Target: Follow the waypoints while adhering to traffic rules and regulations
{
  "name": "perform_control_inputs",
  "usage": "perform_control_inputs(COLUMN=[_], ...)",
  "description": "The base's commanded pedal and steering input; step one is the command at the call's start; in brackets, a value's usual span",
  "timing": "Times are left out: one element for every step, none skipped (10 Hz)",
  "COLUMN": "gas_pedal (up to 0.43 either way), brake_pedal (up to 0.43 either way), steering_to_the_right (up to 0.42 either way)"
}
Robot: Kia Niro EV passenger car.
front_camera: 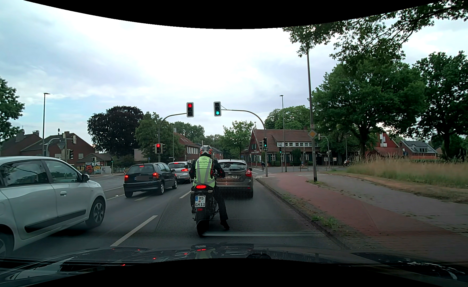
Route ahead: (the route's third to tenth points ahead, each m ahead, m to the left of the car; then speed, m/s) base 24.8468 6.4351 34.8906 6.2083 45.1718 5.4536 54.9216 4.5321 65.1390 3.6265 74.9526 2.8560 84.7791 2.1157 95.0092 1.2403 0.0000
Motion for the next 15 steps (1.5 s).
perform_control_inputs(gas_pedal=[0.0,0.0,0.0,0.008,0.067,0.087,0.11,0.13,0.138,0.15,0.15,0.15,0.15,0.15,0.15], brake_pedal=[0.0,0.0,0.0,0.0,0.0,0.0,0.0,0.0,0.0,0.0,0.0,0.0,0.0,0.0,0.0], steering_to_the_right=[0.012,0.012,0.012,0.012,0.012,0.012,0.012,0.012,0.012,0.012,0.012,0.012,0.012,0.012,0.012])
